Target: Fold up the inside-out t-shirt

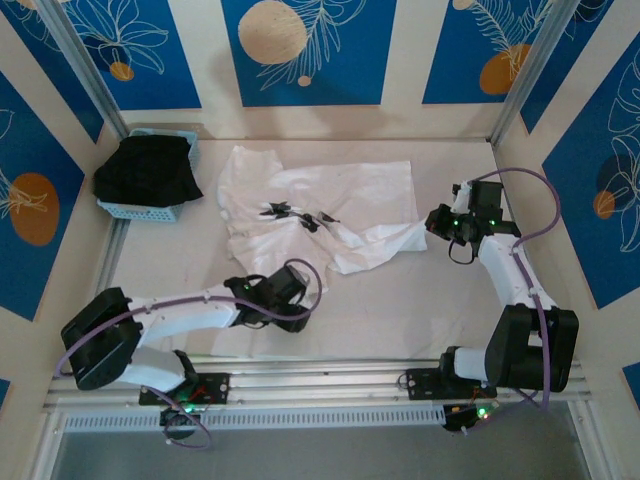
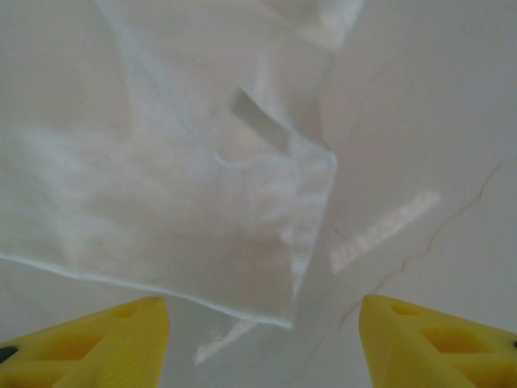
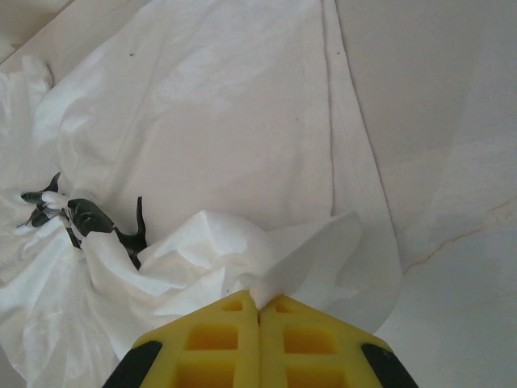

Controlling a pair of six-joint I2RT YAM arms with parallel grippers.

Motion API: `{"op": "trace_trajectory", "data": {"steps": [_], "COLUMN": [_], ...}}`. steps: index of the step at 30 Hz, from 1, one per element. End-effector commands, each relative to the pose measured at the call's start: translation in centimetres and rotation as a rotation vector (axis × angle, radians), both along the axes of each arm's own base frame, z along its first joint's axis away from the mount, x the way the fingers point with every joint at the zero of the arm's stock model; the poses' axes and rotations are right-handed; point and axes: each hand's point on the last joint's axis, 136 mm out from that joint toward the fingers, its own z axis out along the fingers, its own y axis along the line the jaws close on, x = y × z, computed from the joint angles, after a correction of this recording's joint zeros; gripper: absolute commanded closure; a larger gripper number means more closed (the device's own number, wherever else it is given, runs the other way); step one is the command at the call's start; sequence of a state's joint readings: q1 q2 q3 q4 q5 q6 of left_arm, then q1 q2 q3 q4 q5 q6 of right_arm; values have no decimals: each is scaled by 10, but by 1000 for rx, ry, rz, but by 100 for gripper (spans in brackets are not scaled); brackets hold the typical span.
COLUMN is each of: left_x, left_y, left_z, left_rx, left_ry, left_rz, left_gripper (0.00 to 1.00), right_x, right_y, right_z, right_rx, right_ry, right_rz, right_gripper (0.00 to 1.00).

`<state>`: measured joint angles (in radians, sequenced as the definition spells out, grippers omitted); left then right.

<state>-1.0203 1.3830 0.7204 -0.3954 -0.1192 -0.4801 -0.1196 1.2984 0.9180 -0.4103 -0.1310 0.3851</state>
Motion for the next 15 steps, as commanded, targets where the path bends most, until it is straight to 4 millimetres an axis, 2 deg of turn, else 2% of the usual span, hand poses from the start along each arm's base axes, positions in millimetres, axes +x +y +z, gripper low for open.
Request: {"op": "trace_trajectory", "data": {"steps": [1,4,8,15], "left_x": [6,10,12,9], "left_y": [-16,-20,-4,0], "left_z": [-1,-12,-27,-38], "left_rx": [36,89,201,200], "left_ry": [-52,-58,-57,-39], "left_rz": [-26,-41,-15,-13], "left_gripper": [36,36,38,39], "right_x": [2,1,-2,-1], "right_y": [6,7,8,11], "right_z": [4,5,6,4], "right_rx": [12,14,15,25], "right_ry": [-18,-19,-26,-22], "right_rz": [27,31,36,46], "right_gripper": [100,100,100,100]}}
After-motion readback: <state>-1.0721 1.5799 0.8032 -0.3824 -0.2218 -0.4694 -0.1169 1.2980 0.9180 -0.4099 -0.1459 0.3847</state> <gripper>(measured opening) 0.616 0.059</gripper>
